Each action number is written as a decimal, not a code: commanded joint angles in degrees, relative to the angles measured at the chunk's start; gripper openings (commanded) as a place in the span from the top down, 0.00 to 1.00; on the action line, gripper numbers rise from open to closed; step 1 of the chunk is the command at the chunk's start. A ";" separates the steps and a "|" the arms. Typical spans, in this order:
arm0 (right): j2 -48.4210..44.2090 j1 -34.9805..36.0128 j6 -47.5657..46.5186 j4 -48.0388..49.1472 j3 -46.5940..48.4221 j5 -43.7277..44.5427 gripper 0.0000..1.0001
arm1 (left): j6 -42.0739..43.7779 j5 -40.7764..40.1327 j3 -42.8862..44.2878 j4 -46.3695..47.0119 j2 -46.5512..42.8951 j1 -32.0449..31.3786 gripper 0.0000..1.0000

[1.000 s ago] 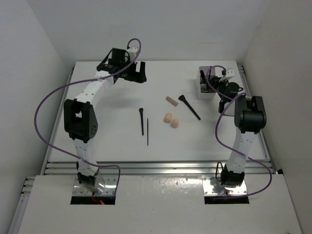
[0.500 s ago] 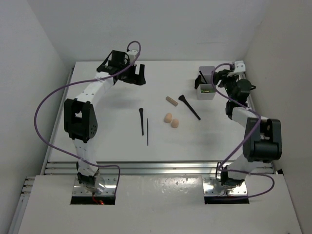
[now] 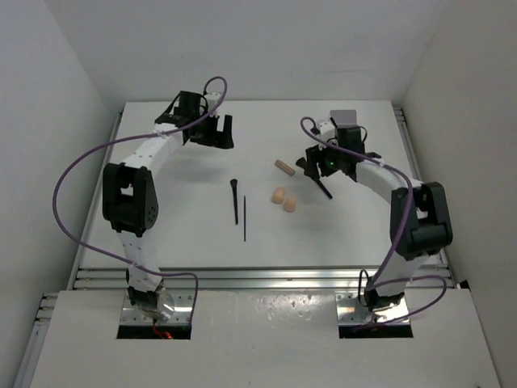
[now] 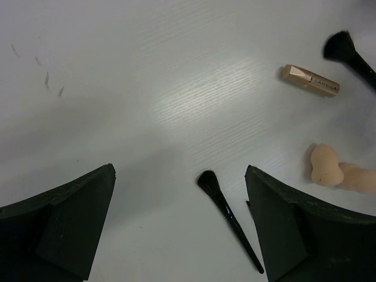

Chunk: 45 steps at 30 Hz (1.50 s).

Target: Organize the makeup

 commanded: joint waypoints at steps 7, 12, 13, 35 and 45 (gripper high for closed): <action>13.94 3.00 -1.63 -22.08 18.63 14.41 0.40 | 0.16 1.18 -2.61 0.35 -5.98 0.92 0.01; 15.96 4.23 -3.21 -22.69 19.24 17.58 0.40 | 0.16 1.71 -3.14 0.35 -5.98 0.92 0.01; 16.92 4.15 -3.13 -23.39 19.33 17.50 0.40 | 0.16 1.71 -3.14 0.35 -5.98 0.92 0.01; 23.44 3.97 -4.19 -30.25 24.78 16.36 1.00 | 0.16 2.23 -3.67 0.35 -6.51 0.92 0.01; 10.70 4.67 -4.53 -28.76 26.19 10.40 1.00 | -0.37 2.24 -3.67 0.35 -6.51 0.92 0.01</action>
